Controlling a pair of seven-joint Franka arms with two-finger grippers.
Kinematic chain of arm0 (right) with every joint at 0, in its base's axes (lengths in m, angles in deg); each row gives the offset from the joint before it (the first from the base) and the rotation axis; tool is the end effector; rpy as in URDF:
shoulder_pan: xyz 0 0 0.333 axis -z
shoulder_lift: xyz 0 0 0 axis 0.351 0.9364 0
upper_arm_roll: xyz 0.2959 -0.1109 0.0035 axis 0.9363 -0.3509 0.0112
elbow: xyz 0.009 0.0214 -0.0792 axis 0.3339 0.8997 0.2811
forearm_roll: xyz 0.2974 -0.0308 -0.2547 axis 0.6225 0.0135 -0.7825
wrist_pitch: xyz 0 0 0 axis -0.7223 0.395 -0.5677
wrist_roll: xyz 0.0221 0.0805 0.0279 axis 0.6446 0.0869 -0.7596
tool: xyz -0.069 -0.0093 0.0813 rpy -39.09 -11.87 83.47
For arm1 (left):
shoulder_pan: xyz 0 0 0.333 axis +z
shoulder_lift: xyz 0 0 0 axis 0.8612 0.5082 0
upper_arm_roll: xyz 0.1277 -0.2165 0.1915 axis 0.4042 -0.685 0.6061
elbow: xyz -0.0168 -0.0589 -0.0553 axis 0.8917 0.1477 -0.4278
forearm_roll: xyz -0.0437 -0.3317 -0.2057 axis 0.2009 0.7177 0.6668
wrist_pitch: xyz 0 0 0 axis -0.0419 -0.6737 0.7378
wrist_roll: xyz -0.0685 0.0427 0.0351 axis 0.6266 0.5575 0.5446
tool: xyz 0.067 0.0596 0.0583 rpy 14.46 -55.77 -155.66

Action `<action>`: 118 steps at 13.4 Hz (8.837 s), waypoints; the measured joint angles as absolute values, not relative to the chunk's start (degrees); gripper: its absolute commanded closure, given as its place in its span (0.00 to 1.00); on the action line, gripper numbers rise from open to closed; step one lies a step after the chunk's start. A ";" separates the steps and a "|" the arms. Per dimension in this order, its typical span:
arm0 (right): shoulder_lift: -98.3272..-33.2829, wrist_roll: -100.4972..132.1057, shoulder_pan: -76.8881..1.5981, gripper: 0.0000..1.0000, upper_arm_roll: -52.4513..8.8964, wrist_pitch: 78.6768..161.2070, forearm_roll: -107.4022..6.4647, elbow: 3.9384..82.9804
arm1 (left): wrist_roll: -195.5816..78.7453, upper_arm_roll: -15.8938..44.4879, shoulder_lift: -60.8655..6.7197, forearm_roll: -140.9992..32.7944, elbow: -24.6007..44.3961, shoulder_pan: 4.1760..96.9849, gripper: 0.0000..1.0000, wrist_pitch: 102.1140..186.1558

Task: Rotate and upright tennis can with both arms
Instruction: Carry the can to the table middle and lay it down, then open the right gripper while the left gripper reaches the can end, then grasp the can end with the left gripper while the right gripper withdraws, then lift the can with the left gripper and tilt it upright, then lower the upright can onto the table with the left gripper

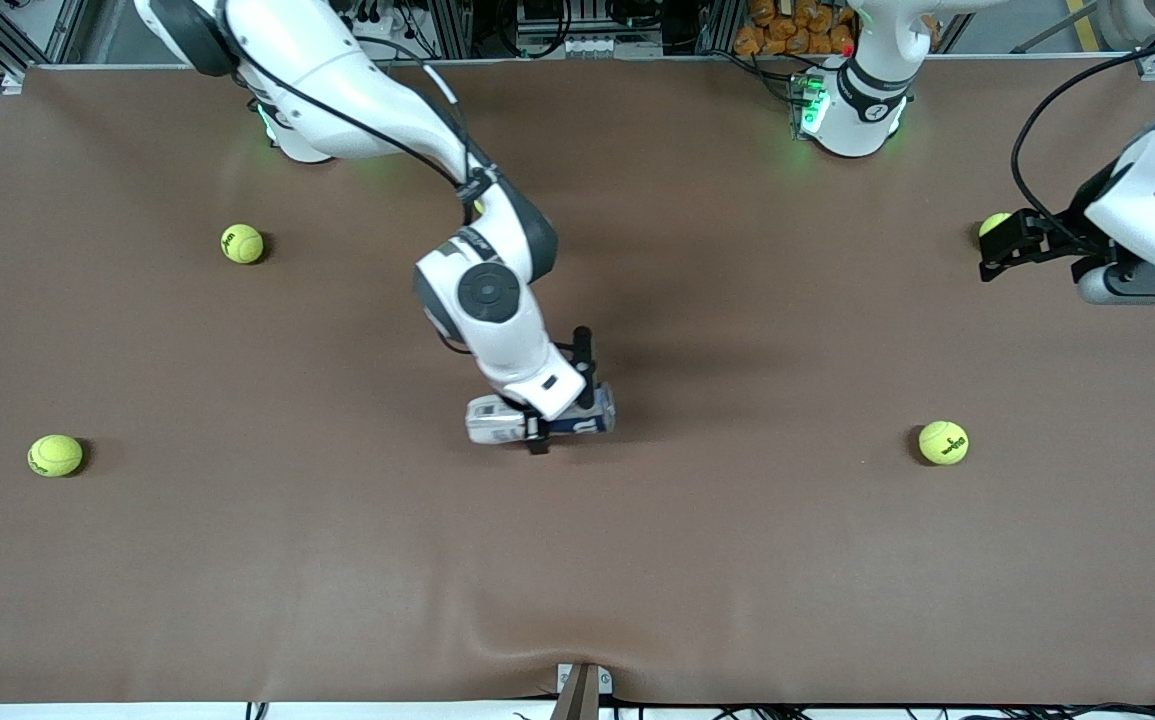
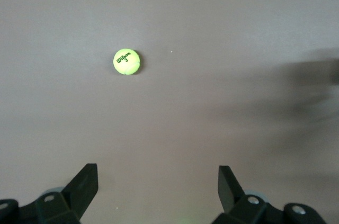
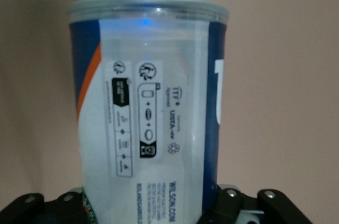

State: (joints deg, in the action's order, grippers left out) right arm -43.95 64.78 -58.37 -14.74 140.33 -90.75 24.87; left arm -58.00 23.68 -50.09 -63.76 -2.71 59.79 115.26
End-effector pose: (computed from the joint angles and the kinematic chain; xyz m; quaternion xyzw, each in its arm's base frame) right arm 0.5819 0.4714 0.2501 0.6726 0.7345 0.0865 0.0240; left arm 0.5594 -0.0804 0.6216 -0.9997 0.0215 0.0125 0.0039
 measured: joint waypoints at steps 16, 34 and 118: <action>-36.86 59.43 -62.41 0.00 -15.87 141.02 -96.83 20.17 | -58.01 23.35 -49.82 -59.40 -1.61 60.20 0.00 112.10; -51.07 42.23 -53.88 0.00 -15.59 122.43 -93.16 17.89 | -57.60 23.00 -14.21 -7.93 -1.09 50.25 0.00 143.82; -87.53 13.93 -16.38 0.00 -18.81 81.22 -84.70 24.85 | -80.09 23.54 -17.01 -70.06 -14.22 17.20 0.00 139.13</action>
State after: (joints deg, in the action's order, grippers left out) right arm -87.53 13.93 -16.38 -18.81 81.22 -84.70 24.85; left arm -80.09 23.54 -17.01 -70.06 -14.22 17.20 139.13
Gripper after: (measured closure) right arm 0.000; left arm 0.286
